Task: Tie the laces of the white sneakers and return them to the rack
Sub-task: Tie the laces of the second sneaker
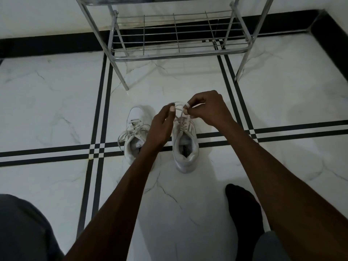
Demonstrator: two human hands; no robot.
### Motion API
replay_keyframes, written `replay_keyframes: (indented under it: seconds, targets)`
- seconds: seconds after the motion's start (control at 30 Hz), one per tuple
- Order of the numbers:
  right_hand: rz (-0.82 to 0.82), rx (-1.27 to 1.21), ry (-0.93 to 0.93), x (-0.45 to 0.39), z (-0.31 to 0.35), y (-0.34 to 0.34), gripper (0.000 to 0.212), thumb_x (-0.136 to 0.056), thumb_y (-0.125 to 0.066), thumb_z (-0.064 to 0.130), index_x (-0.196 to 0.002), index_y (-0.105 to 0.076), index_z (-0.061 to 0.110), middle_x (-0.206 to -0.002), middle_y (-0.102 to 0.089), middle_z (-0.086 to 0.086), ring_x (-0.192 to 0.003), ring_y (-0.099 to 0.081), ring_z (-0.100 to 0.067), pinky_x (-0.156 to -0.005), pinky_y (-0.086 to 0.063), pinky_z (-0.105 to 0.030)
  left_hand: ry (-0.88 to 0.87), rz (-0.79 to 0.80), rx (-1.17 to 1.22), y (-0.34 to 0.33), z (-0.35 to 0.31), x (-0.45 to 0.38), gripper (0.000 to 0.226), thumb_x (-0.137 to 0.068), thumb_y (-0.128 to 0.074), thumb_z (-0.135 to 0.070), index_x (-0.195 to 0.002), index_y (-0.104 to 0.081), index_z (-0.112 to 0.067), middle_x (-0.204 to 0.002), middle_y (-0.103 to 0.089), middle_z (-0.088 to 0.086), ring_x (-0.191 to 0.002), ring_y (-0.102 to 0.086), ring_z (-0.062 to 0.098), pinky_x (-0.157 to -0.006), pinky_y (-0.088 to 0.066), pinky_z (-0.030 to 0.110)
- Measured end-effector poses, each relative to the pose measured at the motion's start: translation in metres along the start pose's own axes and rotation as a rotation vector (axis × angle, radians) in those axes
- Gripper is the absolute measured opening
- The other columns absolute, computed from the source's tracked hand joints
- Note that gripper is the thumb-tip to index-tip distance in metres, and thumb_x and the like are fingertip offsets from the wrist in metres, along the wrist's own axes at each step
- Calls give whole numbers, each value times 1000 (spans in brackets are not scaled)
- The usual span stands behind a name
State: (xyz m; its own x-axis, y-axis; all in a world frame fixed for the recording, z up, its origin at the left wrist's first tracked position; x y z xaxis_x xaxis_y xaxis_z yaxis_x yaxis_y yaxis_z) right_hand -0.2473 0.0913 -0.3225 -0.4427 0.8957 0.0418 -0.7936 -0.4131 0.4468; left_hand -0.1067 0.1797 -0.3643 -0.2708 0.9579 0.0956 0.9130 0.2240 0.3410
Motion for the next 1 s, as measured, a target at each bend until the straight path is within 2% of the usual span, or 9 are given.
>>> replay_keyframes:
  seconds: [0.07,0.17,0.43,0.5,0.6,0.7,0.77,0.87,1.0]
  targets:
    - [1,-130,-48,1,-8,2,16,-73,-86,7,-87,-79,4,-86,-79,-9,-77,-78,-23,-74,-65,-44,-83,-90,-256,13,2,-3,42,-107,-45,-37,-144,-54,-19,-136,-63,-1,-127,-54,16,-106,-39,26]
    - [21,-297,-119,7,-18,1,22,-77,-84,7,-94,-76,-3,-90,-78,-18,-84,-78,-28,-76,-64,-38,-39,-187,-509,34,16,-7,29,-98,-57,-45,-117,-69,-27,-134,-61,3,-134,-46,31,-111,-34,47]
    - [9,-411,-357,13,-45,-5,25,-88,-77,23,-93,-73,-1,-101,-77,-18,-93,-77,-26,-83,-62,-37,58,-337,-506,82,10,2,24,-95,-67,-37,-106,-71,-16,-132,-54,10,-134,-38,35,-106,-37,55]
    - [-80,-312,-519,15,-80,5,18,-88,-76,24,-83,-71,7,-96,-77,-12,-86,-74,-21,-81,-61,-36,124,-402,-548,100,18,9,19,-94,-68,-29,-104,-71,-14,-134,-53,11,-135,-37,36,-109,-36,57]
    - [-176,204,-671,30,-125,35,44,-83,-74,44,-93,-74,1,-91,-76,-11,-83,-72,-24,-55,-54,-32,303,-502,-571,129,41,24,15,-93,-64,-18,-103,-68,-9,-137,-51,15,-136,-35,40,-111,-32,56]
    - [-179,209,-584,38,-136,29,38,-84,-75,42,-76,-72,4,-85,-77,-15,-81,-76,-30,-70,-61,-42,383,-464,-598,128,55,28,17,-91,-63,-17,-105,-69,-10,-139,-49,14,-139,-32,41,-115,-30,60]
    - [-209,117,-548,42,-128,26,36,-86,-76,38,-70,-70,7,-80,-78,-16,-74,-77,-28,-75,-62,-41,334,-430,-619,115,53,26,22,-91,-65,-17,-112,-67,-14,-144,-46,13,-143,-27,40,-118,-26,62]
    - [-227,120,-516,39,-119,27,51,-81,-79,47,-93,-68,-2,-80,-76,-13,-72,-76,-25,-74,-60,-37,129,-443,-716,92,29,23,33,-90,-70,-21,-123,-64,-20,-150,-44,10,-147,-25,37,-120,-23,58]
    - [-97,169,-312,29,-90,16,40,-78,-85,31,-107,-66,10,-99,-67,-6,-87,-65,-20,-69,-49,-26,-171,-275,-770,38,-6,10,27,-92,-67,-10,-117,-72,-16,-138,-61,9,-135,-41,36,-109,-41,48]
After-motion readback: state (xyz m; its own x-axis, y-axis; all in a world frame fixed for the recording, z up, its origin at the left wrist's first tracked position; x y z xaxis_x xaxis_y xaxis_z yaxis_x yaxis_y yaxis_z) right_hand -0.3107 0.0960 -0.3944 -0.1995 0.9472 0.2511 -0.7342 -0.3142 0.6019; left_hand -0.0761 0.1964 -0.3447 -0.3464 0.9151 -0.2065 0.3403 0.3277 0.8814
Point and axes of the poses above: each hand's wrist, its own x-axis away from the middle knuckle, its own y-axis out of the back of the hand, z = x × y, the point moved 10 cm from there along -x, towards the middle knuckle
